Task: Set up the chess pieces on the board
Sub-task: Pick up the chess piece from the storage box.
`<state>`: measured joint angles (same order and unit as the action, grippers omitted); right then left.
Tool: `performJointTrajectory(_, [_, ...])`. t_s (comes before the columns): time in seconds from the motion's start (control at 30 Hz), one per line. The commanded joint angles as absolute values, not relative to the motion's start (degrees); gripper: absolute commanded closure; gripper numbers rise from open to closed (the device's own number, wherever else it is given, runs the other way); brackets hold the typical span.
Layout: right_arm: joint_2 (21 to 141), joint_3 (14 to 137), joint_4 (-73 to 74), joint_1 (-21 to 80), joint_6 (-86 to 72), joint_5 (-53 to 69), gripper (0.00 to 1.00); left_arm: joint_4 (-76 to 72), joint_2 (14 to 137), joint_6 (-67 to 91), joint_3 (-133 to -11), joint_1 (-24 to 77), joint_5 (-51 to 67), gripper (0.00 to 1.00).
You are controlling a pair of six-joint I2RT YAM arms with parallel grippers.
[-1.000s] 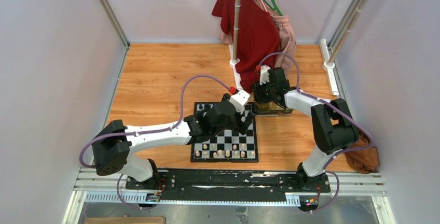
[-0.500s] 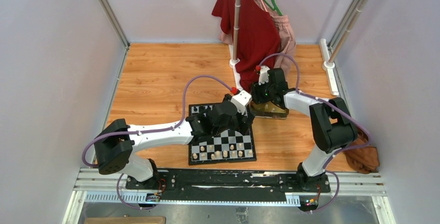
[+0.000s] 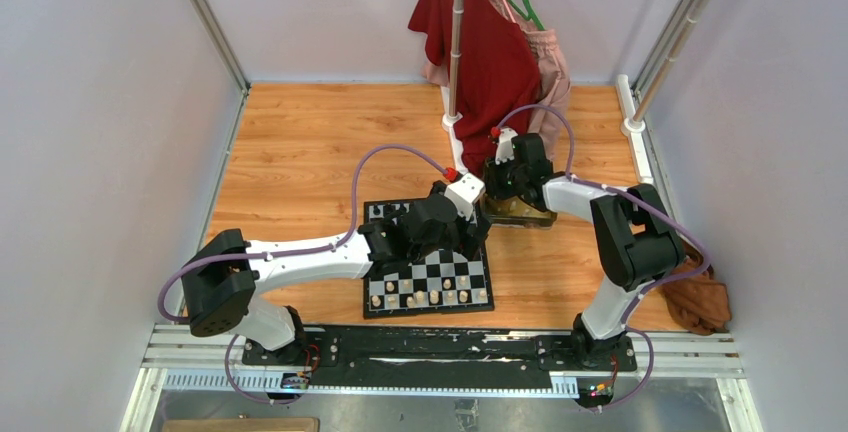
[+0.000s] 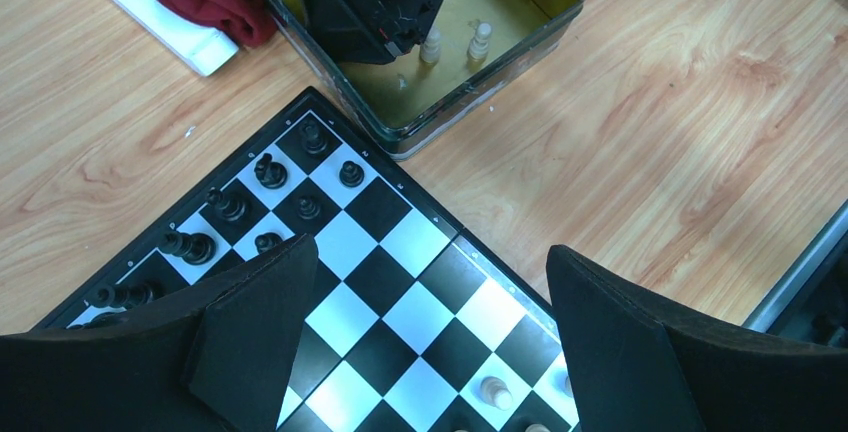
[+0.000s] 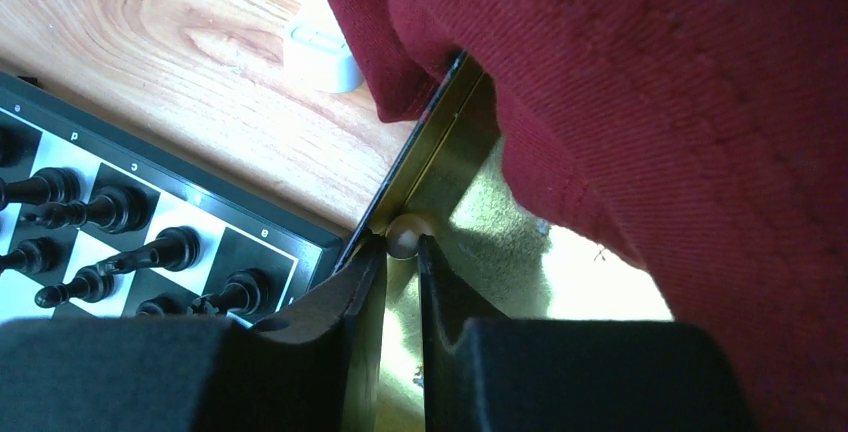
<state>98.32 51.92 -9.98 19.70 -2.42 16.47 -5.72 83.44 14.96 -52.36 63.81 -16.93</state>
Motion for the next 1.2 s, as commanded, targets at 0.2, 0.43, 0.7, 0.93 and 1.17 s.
performJointTrajectory(0.2, [97.4,50.4,-12.4,20.7,-4.0,12.3,0.94,-7.2,84.4,15.4,-53.7,63.5,-17.2,0.09])
performJointTrajectory(0.43, [95.3,49.5,-11.1,20.6,-4.3,8.6,0.97,-7.2,83.9,15.7,-53.1,63.5,-17.5,0.09])
performJointTrajectory(0.7, [91.0,47.6,-10.5,20.7,-4.6,7.2,0.98,-7.2,82.8,16.3,-52.3,63.5,-18.1,0.10])
performJointTrajectory(0.93, [85.6,46.4,-8.3,21.2,-4.5,6.6,0.98,-7.4,80.2,17.3,-50.3,63.5,-19.4,0.10])
performJointTrajectory(1.17, [78.2,44.5,-3.5,24.9,-3.6,3.5,0.98,-7.1,76.1,18.5,-47.4,63.5,-22.1,0.10])
